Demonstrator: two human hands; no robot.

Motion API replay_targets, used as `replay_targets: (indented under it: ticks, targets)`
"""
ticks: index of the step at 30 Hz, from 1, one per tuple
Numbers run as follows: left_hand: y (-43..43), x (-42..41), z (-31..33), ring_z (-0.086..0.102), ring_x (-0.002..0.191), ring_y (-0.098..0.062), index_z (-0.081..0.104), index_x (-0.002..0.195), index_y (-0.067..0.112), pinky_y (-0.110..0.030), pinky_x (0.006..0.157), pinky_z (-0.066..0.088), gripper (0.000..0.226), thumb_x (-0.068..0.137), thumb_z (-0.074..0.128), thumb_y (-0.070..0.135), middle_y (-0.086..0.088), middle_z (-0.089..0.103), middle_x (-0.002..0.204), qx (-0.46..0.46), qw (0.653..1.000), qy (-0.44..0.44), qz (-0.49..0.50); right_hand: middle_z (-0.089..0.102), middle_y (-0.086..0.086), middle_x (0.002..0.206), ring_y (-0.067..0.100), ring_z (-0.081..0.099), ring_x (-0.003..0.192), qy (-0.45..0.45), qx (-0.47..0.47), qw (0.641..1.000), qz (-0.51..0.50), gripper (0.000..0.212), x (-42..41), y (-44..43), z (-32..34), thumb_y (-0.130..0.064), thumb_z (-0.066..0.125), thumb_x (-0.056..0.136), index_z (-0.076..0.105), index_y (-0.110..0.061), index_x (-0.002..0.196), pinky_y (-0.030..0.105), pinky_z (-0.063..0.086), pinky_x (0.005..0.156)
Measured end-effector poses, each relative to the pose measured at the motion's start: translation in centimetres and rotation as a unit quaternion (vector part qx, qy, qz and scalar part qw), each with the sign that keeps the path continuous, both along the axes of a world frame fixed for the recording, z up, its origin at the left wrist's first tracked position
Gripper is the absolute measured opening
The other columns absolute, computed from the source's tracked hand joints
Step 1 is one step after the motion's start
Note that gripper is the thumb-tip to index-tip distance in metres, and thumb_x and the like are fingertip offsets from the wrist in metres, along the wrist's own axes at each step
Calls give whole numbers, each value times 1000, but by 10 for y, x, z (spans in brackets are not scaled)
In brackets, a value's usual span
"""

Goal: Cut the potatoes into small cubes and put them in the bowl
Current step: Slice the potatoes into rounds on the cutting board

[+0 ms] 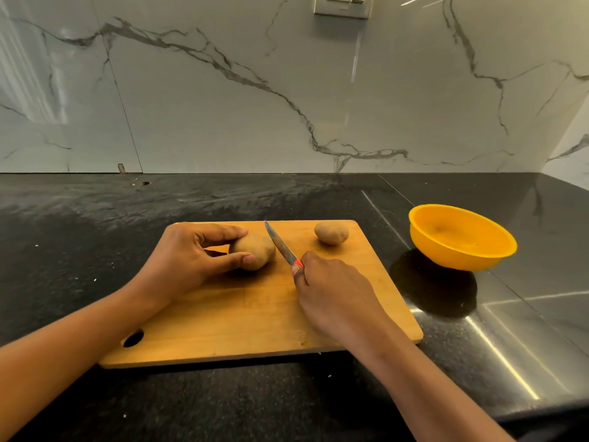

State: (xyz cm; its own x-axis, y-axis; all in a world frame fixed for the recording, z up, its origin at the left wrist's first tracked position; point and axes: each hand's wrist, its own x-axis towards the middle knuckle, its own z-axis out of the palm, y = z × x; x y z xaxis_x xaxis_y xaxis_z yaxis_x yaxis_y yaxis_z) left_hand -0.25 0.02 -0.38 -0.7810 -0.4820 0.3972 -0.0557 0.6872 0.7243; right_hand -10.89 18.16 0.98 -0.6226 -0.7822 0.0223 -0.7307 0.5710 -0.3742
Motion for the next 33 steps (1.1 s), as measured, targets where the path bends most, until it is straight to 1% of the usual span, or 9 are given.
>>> replay_targets:
  ticks: [4, 7, 10, 14, 17, 23, 26, 30, 33]
  targets:
    - [2, 0, 1, 61, 97, 8, 67, 104, 32, -9, 80, 50, 50, 56, 74, 42, 20, 65, 102, -3, 1000, 4, -12, 53, -3, 87, 16, 51, 79, -4, -3, 1000, 2, 26, 1, -1, 0, -35, 31, 102, 51, -20, 111, 27, 29, 50]
    - [2, 1, 1, 62, 95, 8, 66, 103, 34, -7, 78, 49, 48, 56, 73, 45, 24, 64, 96, -12, 1000, -1, -16, 52, -3, 86, 16, 51, 78, -2, -2, 1000, 4, 26, 0, -2, 0, -35, 31, 103, 50, -20, 112, 27, 29, 50]
    - [0, 2, 1, 62, 93, 9, 65, 100, 38, -4, 75, 47, 47, 55, 71, 48, 35, 64, 84, -17, 1000, -5, -14, 54, -3, 85, 15, 51, 77, -4, -5, 1000, 8, 27, 0, -2, 0, -37, 30, 103, 50, -20, 111, 28, 30, 51]
    - [-1, 1, 1, 60, 93, 13, 63, 100, 39, -1, 73, 44, 46, 56, 70, 47, 47, 56, 80, -41, 999, 4, -18, 52, -6, 81, 11, 49, 71, -10, -17, 1000, 12, 27, 2, -3, -3, -39, 28, 103, 48, -23, 111, 27, 31, 52]
    - [-2, 2, 1, 59, 94, 13, 62, 101, 40, -1, 74, 44, 44, 58, 70, 45, 46, 57, 81, -50, 998, 5, -23, 49, -8, 78, 10, 47, 69, -7, -14, 1000, 17, 25, 3, -2, -3, -38, 29, 103, 47, -24, 112, 26, 31, 52]
    - [-2, 2, 0, 60, 95, 9, 62, 104, 38, -3, 76, 46, 47, 58, 67, 48, 27, 61, 95, -58, 998, 7, -22, 48, -6, 80, 12, 48, 74, 16, 4, 1000, 22, 24, 6, -4, 2, -35, 30, 103, 48, -22, 114, 26, 28, 50]
    - [-2, 2, 0, 60, 94, 10, 62, 104, 38, -3, 75, 46, 46, 60, 69, 48, 34, 61, 85, -64, 998, 5, -19, 53, -2, 86, 14, 46, 75, 47, 25, 998, 36, 23, 4, -7, 11, -30, 32, 103, 51, -19, 110, 27, 29, 51]
    - [-2, 1, 0, 60, 93, 11, 63, 101, 41, -3, 77, 46, 43, 58, 69, 49, 45, 57, 80, -57, 998, 5, -18, 62, 4, 101, 18, 46, 77, 85, 38, 994, 60, 24, 3, -16, 23, -22, 35, 102, 56, -13, 108, 31, 33, 62]
    - [-1, 1, -1, 60, 93, 12, 64, 100, 39, -2, 76, 45, 44, 57, 70, 48, 41, 59, 78, -47, 999, 13, -15, 54, 1, 86, 18, 46, 77, 93, 45, 992, 70, 24, 4, -14, 26, -21, 36, 102, 57, -12, 108, 31, 34, 64]
